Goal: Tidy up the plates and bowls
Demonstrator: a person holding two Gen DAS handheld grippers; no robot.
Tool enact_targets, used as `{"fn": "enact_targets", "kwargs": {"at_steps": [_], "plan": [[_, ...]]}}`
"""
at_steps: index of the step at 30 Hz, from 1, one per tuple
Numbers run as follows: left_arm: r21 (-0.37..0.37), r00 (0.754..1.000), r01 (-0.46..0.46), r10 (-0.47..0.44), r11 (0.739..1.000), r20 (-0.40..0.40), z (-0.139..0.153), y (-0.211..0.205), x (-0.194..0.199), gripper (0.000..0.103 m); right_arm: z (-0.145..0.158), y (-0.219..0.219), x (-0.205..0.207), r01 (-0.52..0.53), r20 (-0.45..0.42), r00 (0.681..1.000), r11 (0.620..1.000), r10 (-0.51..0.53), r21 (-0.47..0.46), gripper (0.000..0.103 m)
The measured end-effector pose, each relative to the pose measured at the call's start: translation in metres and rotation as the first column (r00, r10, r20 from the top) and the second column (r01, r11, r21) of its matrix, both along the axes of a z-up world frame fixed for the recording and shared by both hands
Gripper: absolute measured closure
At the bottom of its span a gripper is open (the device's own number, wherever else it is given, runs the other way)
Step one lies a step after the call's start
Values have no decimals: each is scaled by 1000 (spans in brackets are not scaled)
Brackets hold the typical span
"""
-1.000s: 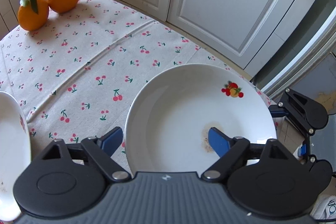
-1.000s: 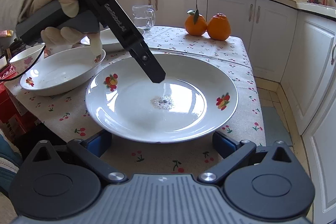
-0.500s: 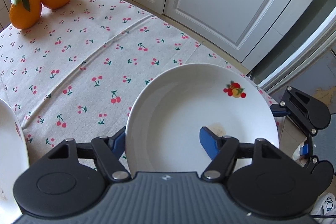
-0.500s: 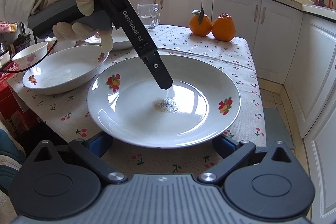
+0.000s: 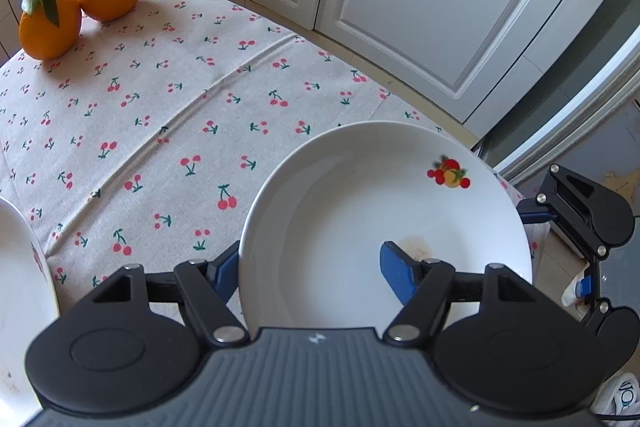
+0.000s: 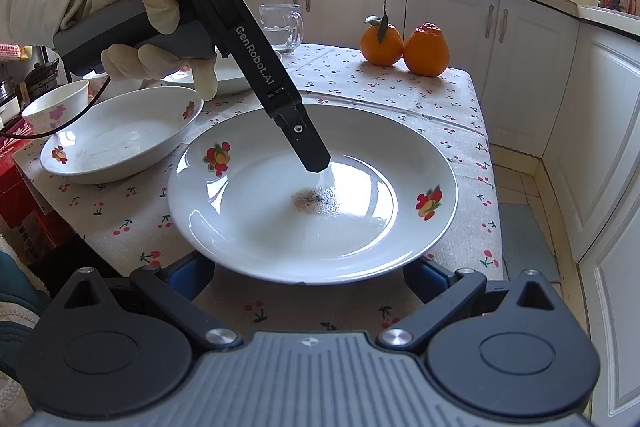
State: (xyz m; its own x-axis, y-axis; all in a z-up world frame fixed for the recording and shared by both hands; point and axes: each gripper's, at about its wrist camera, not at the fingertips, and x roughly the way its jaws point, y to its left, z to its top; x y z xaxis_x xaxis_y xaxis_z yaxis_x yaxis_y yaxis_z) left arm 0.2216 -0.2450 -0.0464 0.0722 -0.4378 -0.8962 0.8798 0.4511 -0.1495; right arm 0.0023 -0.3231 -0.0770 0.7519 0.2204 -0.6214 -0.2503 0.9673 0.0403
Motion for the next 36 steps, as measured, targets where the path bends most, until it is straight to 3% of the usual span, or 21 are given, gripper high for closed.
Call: {"fn": "enact_targets", "kwargs": {"at_steps": [23, 36], "plan": [[-78, 998, -23, 27, 997, 59, 7, -36, 51, 32, 0, -31, 51, 27, -9, 1000, 999, -27, -29, 1], [-88, 998, -38, 42, 995, 45, 1, -44, 66, 32, -2, -36, 70, 47, -19, 999, 998, -48, -35, 1]]}}
